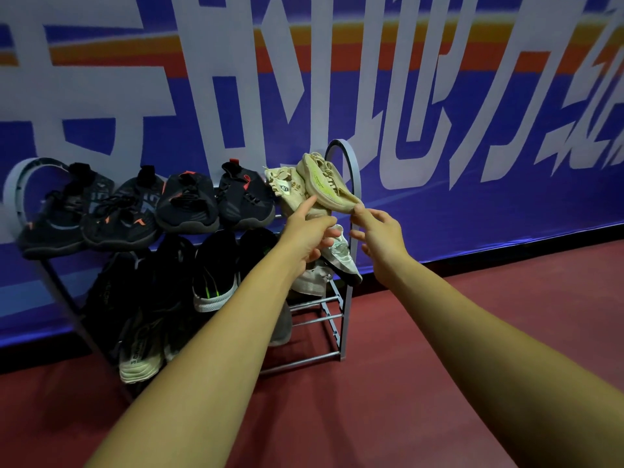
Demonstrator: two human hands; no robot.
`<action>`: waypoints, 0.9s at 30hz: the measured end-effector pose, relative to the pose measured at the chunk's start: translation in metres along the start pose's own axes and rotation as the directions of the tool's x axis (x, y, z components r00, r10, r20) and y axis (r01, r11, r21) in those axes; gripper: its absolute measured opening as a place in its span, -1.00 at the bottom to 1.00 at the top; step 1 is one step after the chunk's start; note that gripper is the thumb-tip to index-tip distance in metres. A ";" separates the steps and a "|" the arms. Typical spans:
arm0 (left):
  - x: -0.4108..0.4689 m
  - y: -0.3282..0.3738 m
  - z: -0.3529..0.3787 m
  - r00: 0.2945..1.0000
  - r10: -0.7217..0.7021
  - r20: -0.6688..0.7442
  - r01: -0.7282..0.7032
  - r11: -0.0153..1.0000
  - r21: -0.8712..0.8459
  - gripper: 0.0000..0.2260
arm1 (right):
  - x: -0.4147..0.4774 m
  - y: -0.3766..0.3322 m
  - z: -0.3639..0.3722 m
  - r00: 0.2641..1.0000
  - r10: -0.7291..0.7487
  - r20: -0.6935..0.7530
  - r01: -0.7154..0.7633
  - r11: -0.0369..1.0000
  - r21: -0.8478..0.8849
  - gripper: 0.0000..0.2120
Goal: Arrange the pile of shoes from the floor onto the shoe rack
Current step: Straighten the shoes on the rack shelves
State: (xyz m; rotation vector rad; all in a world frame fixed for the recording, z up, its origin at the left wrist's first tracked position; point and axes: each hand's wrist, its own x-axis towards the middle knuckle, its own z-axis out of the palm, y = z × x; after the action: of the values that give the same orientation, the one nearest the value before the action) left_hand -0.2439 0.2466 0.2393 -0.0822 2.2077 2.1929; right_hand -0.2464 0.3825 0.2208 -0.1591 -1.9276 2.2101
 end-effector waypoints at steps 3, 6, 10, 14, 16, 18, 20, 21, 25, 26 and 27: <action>-0.013 0.000 -0.006 1.000 -0.008 0.022 0.008 1.000 0.023 -0.43 | -0.010 -0.003 -0.003 1.000 0.002 0.008 -0.002 1.000 -0.012 -0.64; -0.027 -0.003 -0.019 1.000 -0.028 -0.004 0.028 0.999 0.044 -0.45 | -0.022 -0.001 -0.002 0.999 0.014 0.034 -0.013 0.999 -0.033 -0.71; -0.042 -0.010 -0.038 0.996 -0.067 -0.054 0.070 0.996 0.048 -0.48 | -0.040 0.003 0.009 0.994 0.041 0.098 -0.034 0.996 -0.077 -0.73; -0.054 -0.018 -0.054 0.990 -0.100 -0.098 0.105 0.993 0.044 -0.54 | -0.057 0.013 0.027 0.982 0.036 0.186 -0.012 0.992 -0.125 -0.75; -0.060 -0.021 -0.063 0.988 -0.109 -0.107 0.116 0.992 0.053 -0.55 | -0.063 0.016 0.037 0.975 0.047 0.218 -0.017 0.990 -0.137 -0.72; -0.066 -0.023 -0.077 0.987 -0.109 -0.117 0.118 0.990 0.074 -0.54 | -0.068 0.018 0.050 0.970 0.061 0.236 -0.026 0.989 -0.148 -0.71; -0.071 -0.025 -0.097 0.984 -0.098 -0.150 0.113 0.990 0.090 -0.54 | -0.072 0.020 0.065 0.967 0.066 0.245 -0.033 0.990 -0.136 -0.73; -0.073 -0.025 -0.110 0.979 -0.094 -0.178 0.111 0.990 0.089 -0.54 | -0.073 0.020 0.074 0.965 0.070 0.252 -0.038 0.991 -0.127 -0.75; -0.083 -0.028 -0.161 0.959 -0.095 -0.268 0.129 0.985 0.112 -0.55 | -0.081 0.024 0.113 0.949 0.072 0.308 -0.029 0.989 -0.144 -0.79; -0.085 -0.031 -0.172 0.954 -0.101 -0.282 0.140 0.983 0.121 -0.56 | -0.083 0.026 0.122 0.944 0.073 0.322 -0.024 0.988 -0.155 -0.79; -0.087 -0.034 -0.182 0.949 -0.107 -0.296 0.151 0.980 0.128 -0.57 | -0.084 0.029 0.131 0.940 0.071 0.334 -0.017 0.987 -0.161 -0.80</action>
State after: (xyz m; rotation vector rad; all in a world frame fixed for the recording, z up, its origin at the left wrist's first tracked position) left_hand -0.1524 0.0656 0.2120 -0.5609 2.4226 2.0513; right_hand -0.1950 0.2330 0.2064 0.1713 -2.2975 2.2316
